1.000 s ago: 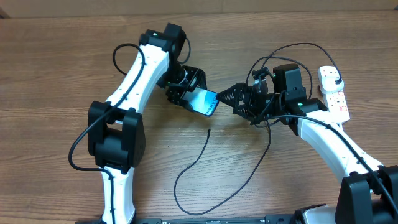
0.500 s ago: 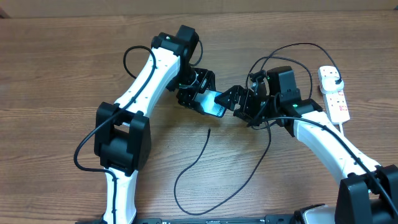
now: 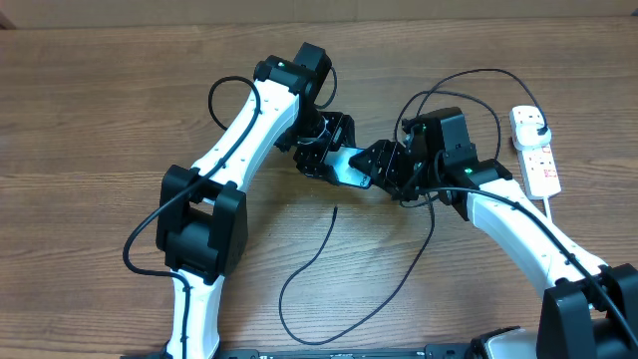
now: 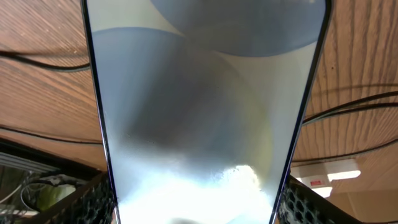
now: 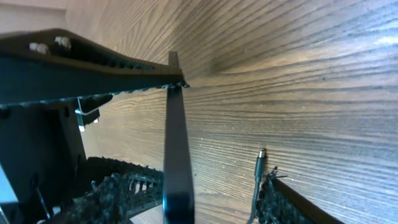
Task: Plug charger to phone and switch on socket
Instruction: 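Move the right gripper to the phone's edge near the left gripper, then close the right gripper on the phone's edge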
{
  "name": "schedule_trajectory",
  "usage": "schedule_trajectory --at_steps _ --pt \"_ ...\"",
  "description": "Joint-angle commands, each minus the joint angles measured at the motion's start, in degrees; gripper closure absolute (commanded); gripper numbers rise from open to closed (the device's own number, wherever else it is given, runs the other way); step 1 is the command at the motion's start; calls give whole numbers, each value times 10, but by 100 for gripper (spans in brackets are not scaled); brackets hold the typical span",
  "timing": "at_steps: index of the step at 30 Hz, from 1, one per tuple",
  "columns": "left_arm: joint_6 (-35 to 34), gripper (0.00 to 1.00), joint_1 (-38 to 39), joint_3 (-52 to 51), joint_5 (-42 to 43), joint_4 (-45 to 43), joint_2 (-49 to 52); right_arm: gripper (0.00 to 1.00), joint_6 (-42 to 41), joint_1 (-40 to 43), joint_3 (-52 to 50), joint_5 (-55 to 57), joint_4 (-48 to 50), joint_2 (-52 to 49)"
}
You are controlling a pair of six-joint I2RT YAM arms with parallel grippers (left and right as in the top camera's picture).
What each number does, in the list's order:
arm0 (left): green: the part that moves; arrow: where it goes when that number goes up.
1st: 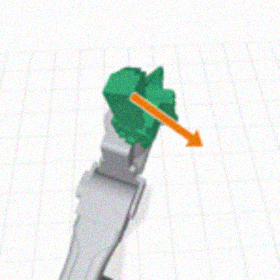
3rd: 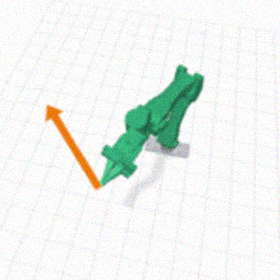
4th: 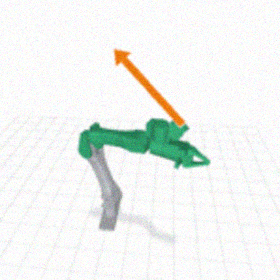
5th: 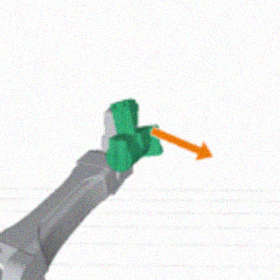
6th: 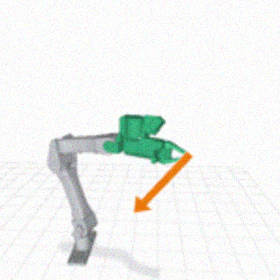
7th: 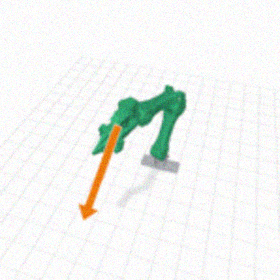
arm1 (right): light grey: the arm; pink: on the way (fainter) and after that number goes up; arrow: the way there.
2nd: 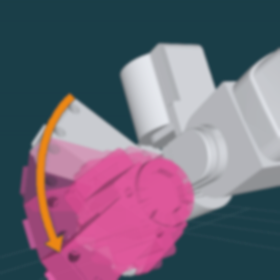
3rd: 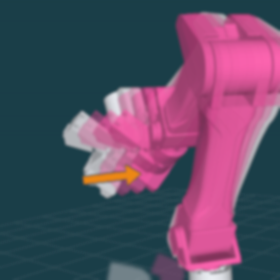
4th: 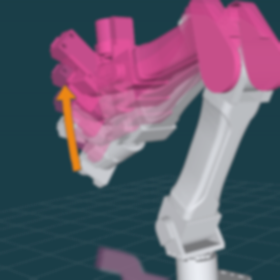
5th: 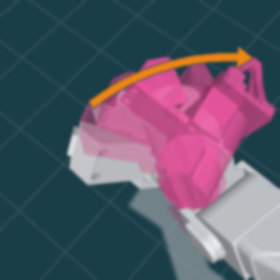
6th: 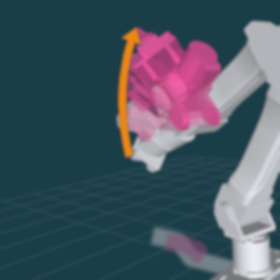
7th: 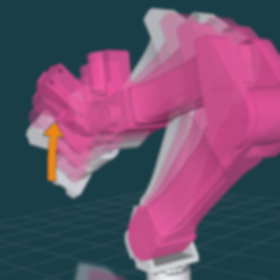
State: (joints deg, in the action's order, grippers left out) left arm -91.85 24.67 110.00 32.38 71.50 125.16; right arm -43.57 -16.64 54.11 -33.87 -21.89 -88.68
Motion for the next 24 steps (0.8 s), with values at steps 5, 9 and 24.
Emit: schedule_trajectory --at_steps 5,9,24 --pt "-30 96 11 17 22 0 5 53 -12 -3 12 19 1 -1" --pt "-36 96 17 17 22 -1 5 63 -12 -3 12 27 -3 -1" --pt "-36 96 24 17 27 -2 5 73 -14 -5 12 60 -14 -1"
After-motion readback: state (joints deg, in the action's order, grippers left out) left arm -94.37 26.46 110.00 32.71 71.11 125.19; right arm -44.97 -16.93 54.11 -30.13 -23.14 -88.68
